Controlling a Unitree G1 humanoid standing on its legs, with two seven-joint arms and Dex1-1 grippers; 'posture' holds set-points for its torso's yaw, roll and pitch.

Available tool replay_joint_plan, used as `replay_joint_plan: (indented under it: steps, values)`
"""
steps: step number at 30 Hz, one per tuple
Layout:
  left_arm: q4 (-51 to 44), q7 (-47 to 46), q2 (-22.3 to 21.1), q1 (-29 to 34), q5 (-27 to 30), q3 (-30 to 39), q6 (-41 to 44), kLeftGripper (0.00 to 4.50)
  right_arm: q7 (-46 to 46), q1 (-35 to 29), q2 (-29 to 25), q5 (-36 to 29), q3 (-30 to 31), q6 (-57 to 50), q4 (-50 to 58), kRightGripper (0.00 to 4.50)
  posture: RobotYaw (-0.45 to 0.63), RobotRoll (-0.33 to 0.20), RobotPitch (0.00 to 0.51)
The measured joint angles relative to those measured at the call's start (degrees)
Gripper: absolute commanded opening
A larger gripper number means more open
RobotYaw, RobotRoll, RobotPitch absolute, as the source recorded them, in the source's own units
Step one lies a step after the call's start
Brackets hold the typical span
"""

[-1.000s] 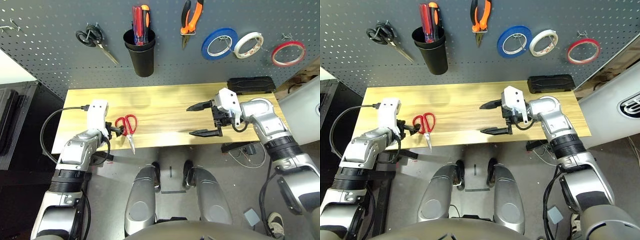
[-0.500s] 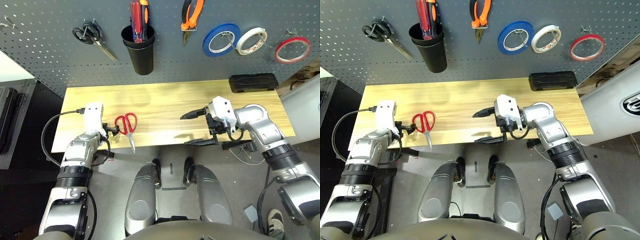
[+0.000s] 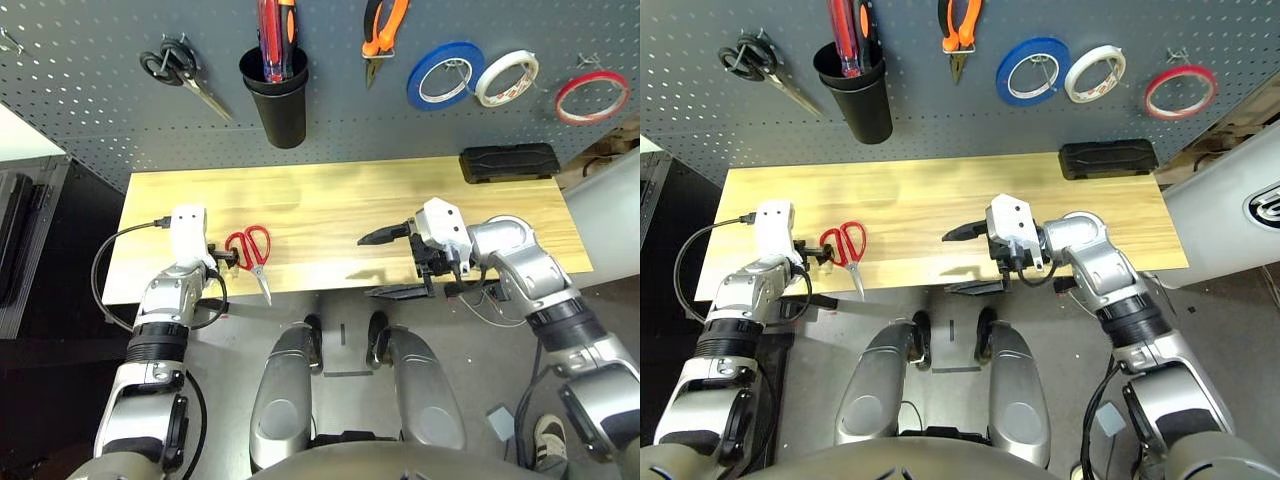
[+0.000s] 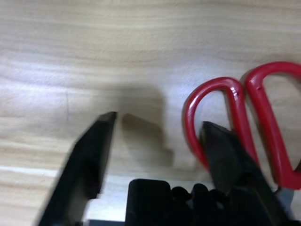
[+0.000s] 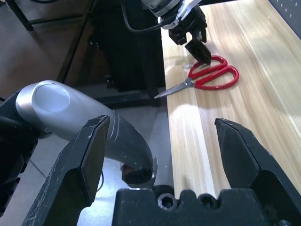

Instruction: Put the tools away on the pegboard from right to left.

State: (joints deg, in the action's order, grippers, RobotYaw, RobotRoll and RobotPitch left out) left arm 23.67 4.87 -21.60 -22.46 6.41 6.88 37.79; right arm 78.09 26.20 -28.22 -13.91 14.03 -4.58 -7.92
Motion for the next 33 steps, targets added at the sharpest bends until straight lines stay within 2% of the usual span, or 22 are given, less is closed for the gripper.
replay_joint_plan:
  steps: [6,7,8,17,22,27,33]
  values:
    - [0.6,-0.1,0.3,-0.1,-0.3,-0.1,-1.0,0.43,-0.3,1.3,-0.3,0.0,-0.4,0.5,-1.4,4.50,-0.01,0.000,0.326]
    - [0.5,-0.2,0.3,-0.1,-0.3,0.0,-1.0,0.13,-0.3,1.7,-0.3,0.0,-0.5,0.8,-1.8,4.50,-0.01,0.000,0.326]
    - [0.0,-0.4,0.3,0.0,-0.3,0.1,-1.0,0.04,-0.3,2.2,-0.3,0.0,-0.6,1.1,-2.3,4.50,0.00,0.000,0.322]
    - [-8.3,-1.7,0.5,-0.5,0.1,2.6,1.0,0.04,-0.4,4.7,0.3,0.1,-0.8,4.2,-7.0,4.50,0.01,0.000,0.293]
    - [-18.3,-0.6,-1.2,0.6,0.6,4.0,5.4,0.04,-0.1,6.1,0.6,-0.1,-1.2,6.3,-9.8,4.50,0.02,0.000,0.271]
    - [-28.0,0.2,-3.1,1.9,1.3,6.3,10.9,0.04,0.5,7.4,2.4,-3.5,-4.5,9.3,-10.6,4.50,0.03,0.000,0.249]
    - [-34.1,0.9,-5.8,2.8,1.4,8.2,13.9,0.04,-1.6,10.8,4.2,-6.2,-8.9,11.2,-12.0,4.50,0.05,0.000,0.238]
